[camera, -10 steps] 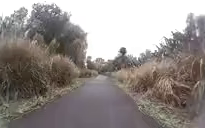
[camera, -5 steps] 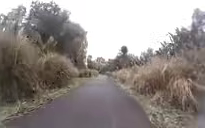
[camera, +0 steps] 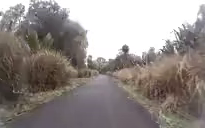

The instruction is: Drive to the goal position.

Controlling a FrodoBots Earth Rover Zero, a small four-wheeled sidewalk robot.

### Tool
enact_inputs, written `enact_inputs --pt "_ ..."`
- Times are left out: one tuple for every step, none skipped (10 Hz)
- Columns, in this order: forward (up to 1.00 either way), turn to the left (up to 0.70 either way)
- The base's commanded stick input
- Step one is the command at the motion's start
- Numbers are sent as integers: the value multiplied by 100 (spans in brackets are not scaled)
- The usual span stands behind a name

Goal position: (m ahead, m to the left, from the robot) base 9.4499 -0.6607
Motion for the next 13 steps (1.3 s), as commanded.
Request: enact_inputs --pt "85 0" --pt "85 0" --pt "85 0" --pt "85 0" --pt "85 0" --pt "85 0" --pt "85 0" --pt "85 0" --pt "85 0" --pt "85 0" --pt "85 0" --pt "85 0" --pt "85 0"
